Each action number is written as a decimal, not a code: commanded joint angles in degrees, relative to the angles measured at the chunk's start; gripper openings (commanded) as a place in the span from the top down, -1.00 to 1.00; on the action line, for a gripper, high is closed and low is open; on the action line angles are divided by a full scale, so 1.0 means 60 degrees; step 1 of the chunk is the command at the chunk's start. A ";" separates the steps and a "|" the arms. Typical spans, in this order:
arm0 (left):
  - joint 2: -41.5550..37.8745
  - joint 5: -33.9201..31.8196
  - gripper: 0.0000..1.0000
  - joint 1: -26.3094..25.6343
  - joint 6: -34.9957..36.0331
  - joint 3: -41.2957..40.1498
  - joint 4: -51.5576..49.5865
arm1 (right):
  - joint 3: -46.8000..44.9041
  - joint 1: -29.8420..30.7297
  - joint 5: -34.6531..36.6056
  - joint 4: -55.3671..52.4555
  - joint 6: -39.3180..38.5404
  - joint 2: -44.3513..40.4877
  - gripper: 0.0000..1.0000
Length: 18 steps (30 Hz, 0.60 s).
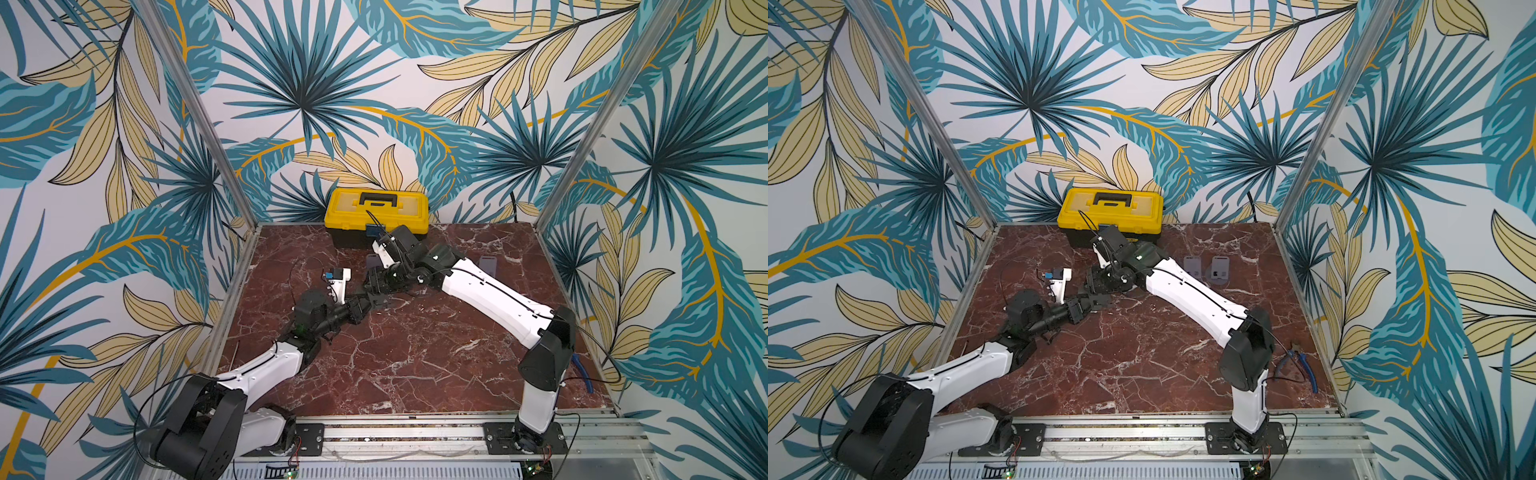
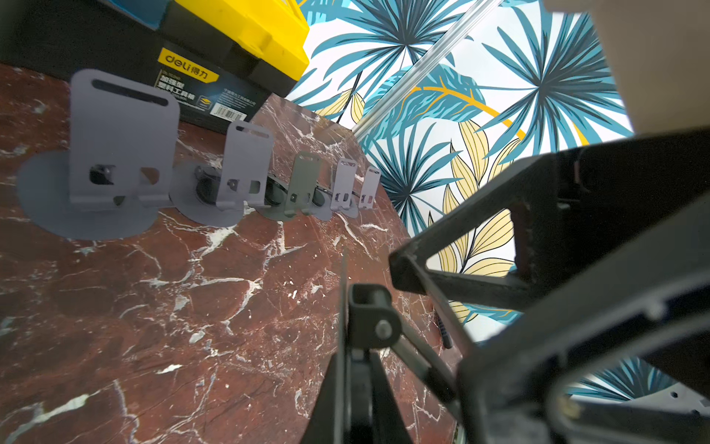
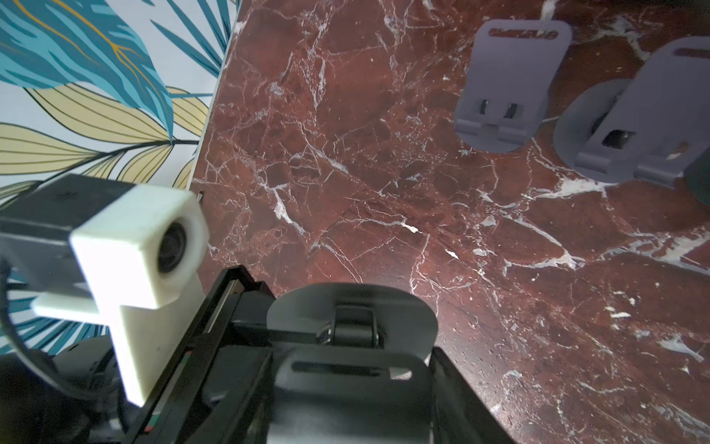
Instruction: Open the phone stand
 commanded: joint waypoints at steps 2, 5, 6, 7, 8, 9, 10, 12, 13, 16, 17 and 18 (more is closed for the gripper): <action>0.0316 -0.1140 1.00 0.0486 -0.0932 -0.0104 -0.0126 | -0.1212 -0.0058 0.1486 0.0968 0.0578 -0.1482 0.42; 0.0515 -0.1228 1.00 0.0705 -0.1342 -0.0212 -0.0130 | -0.1926 0.0141 0.2124 0.1575 0.0774 -0.2069 0.43; 0.0599 -0.1229 1.00 0.0789 -0.1479 -0.0244 -0.0126 | -0.2174 0.0259 0.2327 0.1771 0.0823 -0.2276 0.43; 0.0659 -0.1244 1.00 0.0835 -0.1581 -0.0273 -0.0131 | -0.2366 0.0327 0.2489 0.1941 0.0859 -0.2427 0.43; 0.0720 -0.1276 1.00 0.0884 -0.1673 -0.0300 -0.0126 | -0.2583 0.0384 0.2647 0.2110 0.0907 -0.2584 0.43; 0.0804 -0.1286 1.00 0.0923 -0.1772 -0.0304 -0.0133 | -0.2768 0.0461 0.2814 0.2270 0.0946 -0.2734 0.43; 0.0877 -0.1307 1.00 0.0965 -0.1848 -0.0319 -0.0137 | -0.2905 0.0514 0.2963 0.2340 0.0954 -0.2854 0.44; 0.1050 -0.1344 1.00 0.1025 -0.2029 -0.0346 -0.0127 | -0.3083 0.0629 0.3269 0.2398 0.0925 -0.3073 0.43; 0.1122 -0.1373 1.00 0.1053 -0.2095 -0.0348 -0.0127 | -0.3139 0.0666 0.3365 0.2426 0.0920 -0.3169 0.43; 0.1353 -0.1439 1.00 0.1105 -0.2325 -0.0363 -0.0128 | -0.3262 0.0750 0.3502 0.2403 0.0904 -0.3361 0.43; 0.1423 -0.1465 1.00 0.1122 -0.2402 -0.0370 -0.0137 | -0.3278 0.0790 0.3546 0.2357 0.0897 -0.3407 0.43; 0.1461 -0.1499 1.00 0.1126 -0.2500 -0.0377 -0.0126 | -0.3295 0.0834 0.3607 0.2323 0.0897 -0.3450 0.43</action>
